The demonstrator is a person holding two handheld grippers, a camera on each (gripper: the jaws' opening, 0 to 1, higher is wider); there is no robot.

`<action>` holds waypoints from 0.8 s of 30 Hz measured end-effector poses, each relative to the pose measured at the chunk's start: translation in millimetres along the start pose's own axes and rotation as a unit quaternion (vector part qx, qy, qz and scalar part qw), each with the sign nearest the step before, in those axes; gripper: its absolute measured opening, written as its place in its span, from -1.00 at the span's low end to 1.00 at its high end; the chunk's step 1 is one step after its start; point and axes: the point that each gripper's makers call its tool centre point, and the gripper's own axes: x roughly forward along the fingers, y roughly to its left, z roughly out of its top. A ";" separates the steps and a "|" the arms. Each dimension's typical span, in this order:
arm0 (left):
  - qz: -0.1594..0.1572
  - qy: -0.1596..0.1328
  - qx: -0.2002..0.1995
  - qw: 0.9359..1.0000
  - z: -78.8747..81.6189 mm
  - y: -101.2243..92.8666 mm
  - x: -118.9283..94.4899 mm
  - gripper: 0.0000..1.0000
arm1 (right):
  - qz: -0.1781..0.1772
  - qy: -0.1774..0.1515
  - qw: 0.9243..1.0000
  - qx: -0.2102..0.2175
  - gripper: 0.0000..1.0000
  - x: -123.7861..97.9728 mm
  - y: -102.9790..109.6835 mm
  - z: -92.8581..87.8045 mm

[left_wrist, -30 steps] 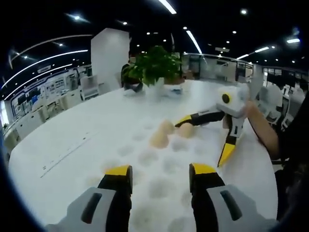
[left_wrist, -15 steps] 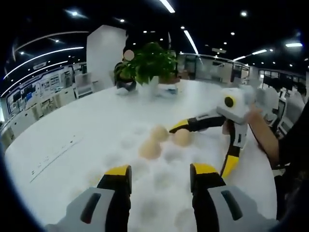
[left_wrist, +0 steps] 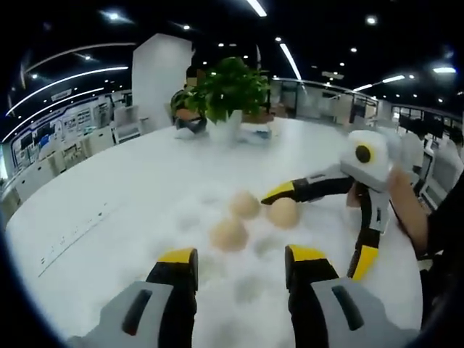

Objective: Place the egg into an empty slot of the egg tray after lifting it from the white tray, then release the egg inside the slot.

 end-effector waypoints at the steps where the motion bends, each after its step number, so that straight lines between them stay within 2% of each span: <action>1: 0.000 -0.001 0.000 1.000 0.4 -0.4 1.7 -0.03 | 0.000 0.000 1.000 0.000 0.99 0.1 0.2 0.0; 6: 0.007 0.000 0.009 1.000 3.0 -0.1 10.8 -0.03 | 0.000 0.000 1.000 0.000 0.99 0.4 1.1 -0.1; 13: 0.012 -0.007 0.001 1.000 6.6 -0.6 22.7 -0.09 | 0.000 -0.001 1.000 0.000 0.99 0.9 2.2 -0.1; 17: 0.015 0.001 0.002 1.000 0.3 -2.9 31.6 -0.13 | 0.001 -0.001 1.000 0.000 0.99 1.0 2.3 0.0; 20: 0.025 -0.003 0.024 0.999 -0.5 -1.2 35.8 -0.21 | 0.001 -0.001 1.000 0.000 0.99 1.3 2.2 0.1; 22: 0.027 -0.001 0.009 1.000 -1.0 0.0 35.5 -0.25 | 0.001 -0.001 1.000 0.000 0.99 1.4 2.0 0.2; 24: 0.039 -0.001 0.014 0.999 -0.1 4.6 35.8 -0.40 | 0.001 -0.001 1.000 0.000 0.99 1.6 2.0 0.2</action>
